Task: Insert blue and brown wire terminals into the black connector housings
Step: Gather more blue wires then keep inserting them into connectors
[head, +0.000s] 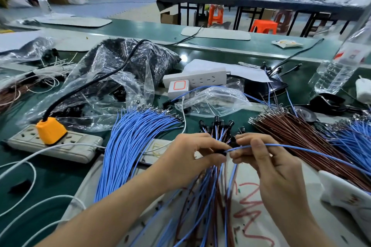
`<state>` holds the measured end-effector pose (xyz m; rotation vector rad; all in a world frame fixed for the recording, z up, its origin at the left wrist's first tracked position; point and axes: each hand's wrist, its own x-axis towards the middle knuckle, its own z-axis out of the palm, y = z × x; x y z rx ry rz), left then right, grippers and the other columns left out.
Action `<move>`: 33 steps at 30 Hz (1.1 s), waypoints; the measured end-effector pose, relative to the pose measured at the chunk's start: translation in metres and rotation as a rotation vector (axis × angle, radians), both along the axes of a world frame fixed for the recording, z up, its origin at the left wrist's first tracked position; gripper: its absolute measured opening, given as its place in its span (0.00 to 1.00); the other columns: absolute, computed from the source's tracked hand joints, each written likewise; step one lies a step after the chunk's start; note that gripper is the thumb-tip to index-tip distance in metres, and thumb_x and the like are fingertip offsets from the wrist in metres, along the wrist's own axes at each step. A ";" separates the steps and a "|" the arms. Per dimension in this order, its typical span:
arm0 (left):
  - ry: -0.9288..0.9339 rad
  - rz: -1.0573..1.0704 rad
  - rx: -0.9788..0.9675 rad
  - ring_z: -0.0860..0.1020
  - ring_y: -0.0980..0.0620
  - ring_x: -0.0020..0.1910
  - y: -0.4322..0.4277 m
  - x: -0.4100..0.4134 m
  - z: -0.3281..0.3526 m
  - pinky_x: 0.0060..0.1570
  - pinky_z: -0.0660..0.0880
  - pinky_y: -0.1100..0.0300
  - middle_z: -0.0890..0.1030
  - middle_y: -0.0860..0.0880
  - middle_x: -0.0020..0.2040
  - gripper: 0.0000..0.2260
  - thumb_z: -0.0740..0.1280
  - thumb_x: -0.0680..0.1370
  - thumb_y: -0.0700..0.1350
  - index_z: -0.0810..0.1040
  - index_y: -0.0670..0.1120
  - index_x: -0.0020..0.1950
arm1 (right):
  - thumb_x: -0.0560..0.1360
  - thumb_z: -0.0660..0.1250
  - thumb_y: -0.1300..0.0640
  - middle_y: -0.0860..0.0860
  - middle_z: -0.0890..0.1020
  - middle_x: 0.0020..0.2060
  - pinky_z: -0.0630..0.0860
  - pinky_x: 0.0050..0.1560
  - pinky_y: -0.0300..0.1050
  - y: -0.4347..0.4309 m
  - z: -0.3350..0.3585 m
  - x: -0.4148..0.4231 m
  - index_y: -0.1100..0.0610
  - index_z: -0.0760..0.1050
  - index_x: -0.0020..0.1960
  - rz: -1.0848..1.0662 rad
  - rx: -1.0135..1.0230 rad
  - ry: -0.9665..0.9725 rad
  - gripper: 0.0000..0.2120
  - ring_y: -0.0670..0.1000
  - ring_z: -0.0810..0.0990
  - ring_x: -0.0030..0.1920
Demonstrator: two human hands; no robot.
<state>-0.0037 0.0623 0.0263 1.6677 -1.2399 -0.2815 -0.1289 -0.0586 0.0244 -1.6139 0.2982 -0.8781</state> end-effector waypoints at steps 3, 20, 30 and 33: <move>0.121 0.015 -0.036 0.79 0.58 0.39 0.001 0.000 0.000 0.47 0.75 0.66 0.80 0.58 0.39 0.12 0.73 0.72 0.41 0.80 0.54 0.52 | 0.73 0.63 0.50 0.52 0.84 0.35 0.79 0.40 0.39 -0.002 -0.002 0.000 0.55 0.78 0.45 -0.065 -0.073 0.083 0.10 0.49 0.84 0.35; 0.103 -0.060 -0.034 0.78 0.53 0.38 0.003 -0.003 0.002 0.45 0.77 0.59 0.80 0.54 0.39 0.09 0.74 0.71 0.43 0.75 0.50 0.44 | 0.69 0.67 0.53 0.55 0.82 0.30 0.76 0.34 0.36 0.010 -0.002 0.000 0.56 0.79 0.36 0.000 -0.063 0.111 0.07 0.49 0.81 0.29; 0.168 -0.081 -0.046 0.81 0.47 0.45 0.003 -0.005 0.003 0.53 0.77 0.52 0.83 0.48 0.47 0.10 0.73 0.71 0.37 0.76 0.50 0.42 | 0.71 0.63 0.44 0.56 0.81 0.30 0.78 0.38 0.51 0.006 -0.005 0.001 0.56 0.79 0.36 0.032 -0.063 0.224 0.17 0.52 0.81 0.31; 0.197 -0.132 -0.054 0.82 0.47 0.48 0.002 -0.006 0.001 0.55 0.78 0.53 0.82 0.48 0.53 0.10 0.68 0.72 0.32 0.76 0.46 0.44 | 0.71 0.64 0.43 0.57 0.80 0.30 0.77 0.39 0.54 0.003 -0.004 0.001 0.55 0.78 0.38 0.056 -0.060 0.231 0.16 0.53 0.81 0.31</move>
